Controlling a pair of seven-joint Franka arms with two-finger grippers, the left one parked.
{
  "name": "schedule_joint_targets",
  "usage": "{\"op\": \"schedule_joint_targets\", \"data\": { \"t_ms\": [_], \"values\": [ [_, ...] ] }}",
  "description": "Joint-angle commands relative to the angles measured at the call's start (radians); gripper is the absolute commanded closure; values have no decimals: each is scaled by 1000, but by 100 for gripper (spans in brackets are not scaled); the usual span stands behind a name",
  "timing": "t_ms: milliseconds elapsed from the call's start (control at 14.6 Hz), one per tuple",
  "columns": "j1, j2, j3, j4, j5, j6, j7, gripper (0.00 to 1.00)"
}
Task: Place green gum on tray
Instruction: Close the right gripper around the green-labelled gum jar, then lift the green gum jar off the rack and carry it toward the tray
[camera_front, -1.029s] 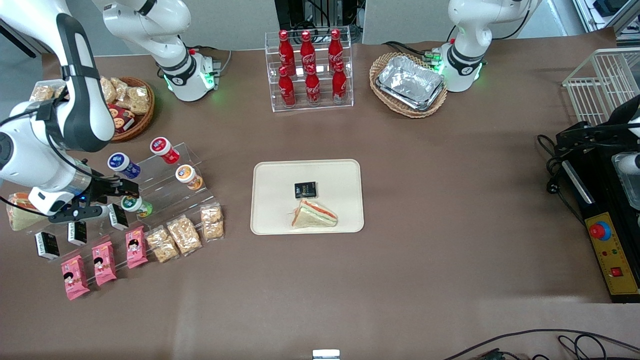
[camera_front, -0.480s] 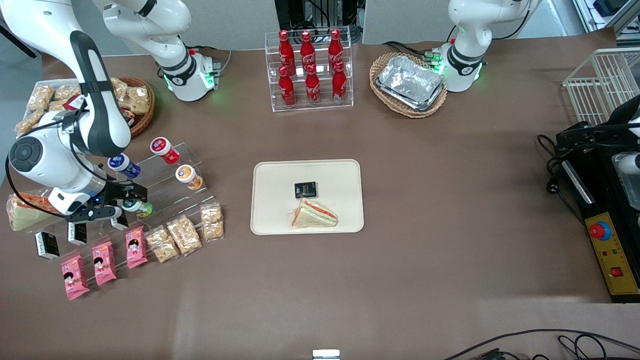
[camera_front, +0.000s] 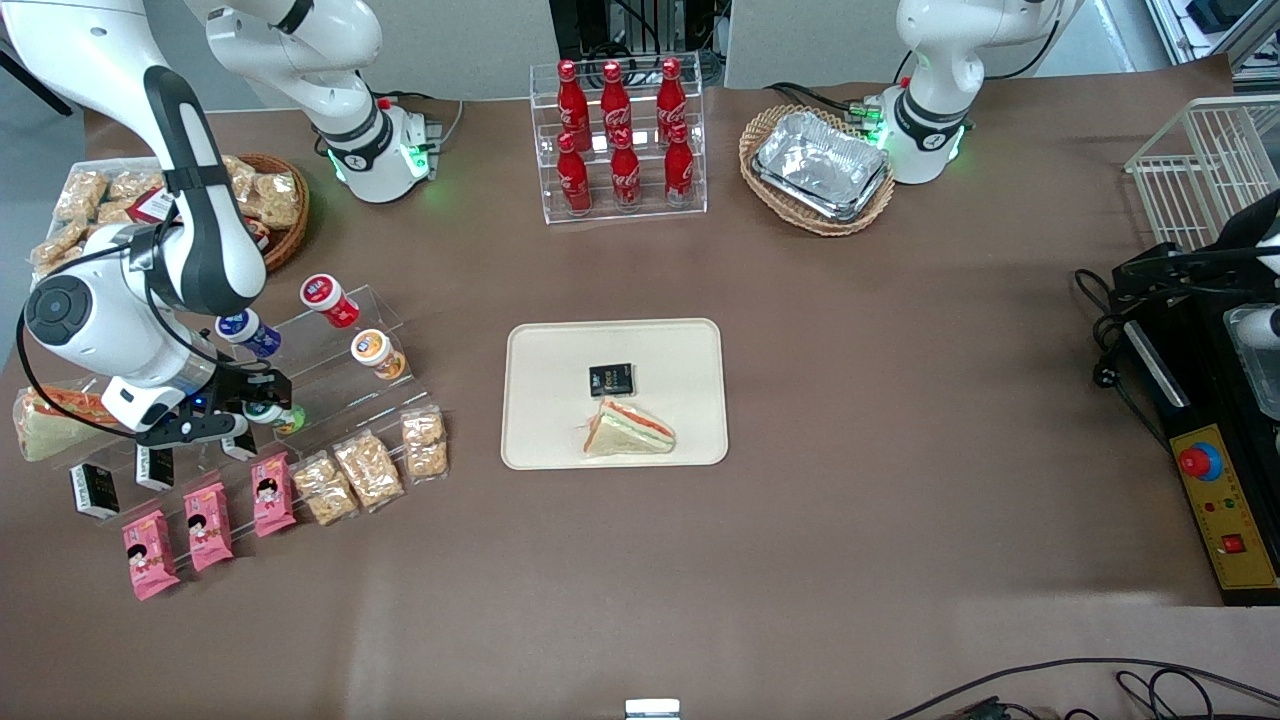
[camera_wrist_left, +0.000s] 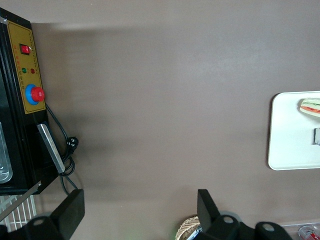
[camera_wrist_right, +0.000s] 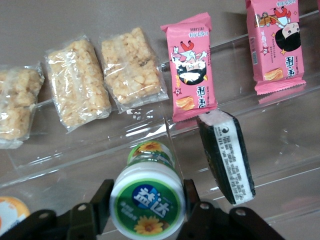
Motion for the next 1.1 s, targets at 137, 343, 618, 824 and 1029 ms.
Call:
{"op": "schedule_joint_targets", "data": {
  "t_ms": [137,343,618,824,1029],
  "values": [
    [-4,-25,3,91,8,-177,-28,61],
    [0,-45,9,219,10,-380,-19,61],
    [14,-43,15,434,11,-657,13,61],
    [22,-37,15,585,30,-817,21,61],
    [110,-40,21,600,57,-854,179,61]
  ]
}}
